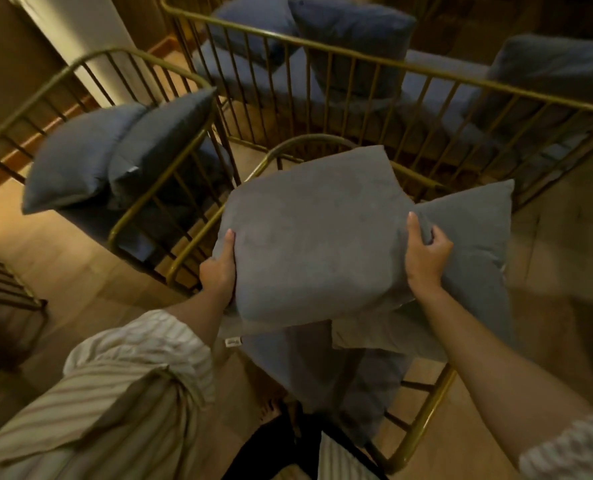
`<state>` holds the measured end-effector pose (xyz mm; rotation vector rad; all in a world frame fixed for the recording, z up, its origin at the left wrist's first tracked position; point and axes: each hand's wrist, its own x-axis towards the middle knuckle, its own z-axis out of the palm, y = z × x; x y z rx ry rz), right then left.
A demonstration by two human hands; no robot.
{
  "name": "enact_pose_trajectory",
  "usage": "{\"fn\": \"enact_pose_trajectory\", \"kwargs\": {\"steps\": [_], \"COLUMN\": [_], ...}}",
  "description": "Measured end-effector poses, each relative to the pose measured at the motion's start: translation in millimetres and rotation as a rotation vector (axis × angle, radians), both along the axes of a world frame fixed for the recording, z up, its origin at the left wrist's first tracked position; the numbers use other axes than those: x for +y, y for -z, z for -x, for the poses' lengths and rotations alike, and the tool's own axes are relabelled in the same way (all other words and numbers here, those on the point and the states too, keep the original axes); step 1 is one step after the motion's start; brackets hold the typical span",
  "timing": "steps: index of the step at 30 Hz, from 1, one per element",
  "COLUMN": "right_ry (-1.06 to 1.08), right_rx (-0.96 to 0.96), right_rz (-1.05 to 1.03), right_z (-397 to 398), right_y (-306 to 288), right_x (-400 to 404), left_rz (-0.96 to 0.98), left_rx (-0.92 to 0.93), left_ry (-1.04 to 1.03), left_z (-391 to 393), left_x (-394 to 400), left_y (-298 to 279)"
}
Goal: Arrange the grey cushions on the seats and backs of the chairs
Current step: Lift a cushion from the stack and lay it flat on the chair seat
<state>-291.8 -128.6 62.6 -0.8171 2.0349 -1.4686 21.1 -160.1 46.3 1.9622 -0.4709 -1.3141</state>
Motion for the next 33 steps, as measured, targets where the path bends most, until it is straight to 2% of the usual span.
{"fn": "enact_pose_trajectory", "kwargs": {"steps": [7, 12, 17, 25, 33], "right_ry": [-0.032, -0.151, -0.235, -0.350, -0.439], "right_rx": [0.016, -0.051, -0.141, -0.226, -0.064], "right_rz": [0.180, 0.117, 0.045, 0.027, 0.009], "right_z": [-19, -63, -145, -321, -465], "right_y": [-56, -78, -97, -95, -76], "right_x": [-33, -77, -119, -175, -230], "left_rz": [0.241, 0.322, 0.293, 0.335, 0.335], "left_rx": [-0.128, -0.202, -0.208, -0.269, -0.292], "left_ry": [-0.075, -0.113, -0.140, -0.197, -0.174], "left_z": [-14, -67, -152, -332, -483], "left_x": [-26, -55, -79, -106, -161], "left_y": [-65, -106, -144, -161, -148]}}
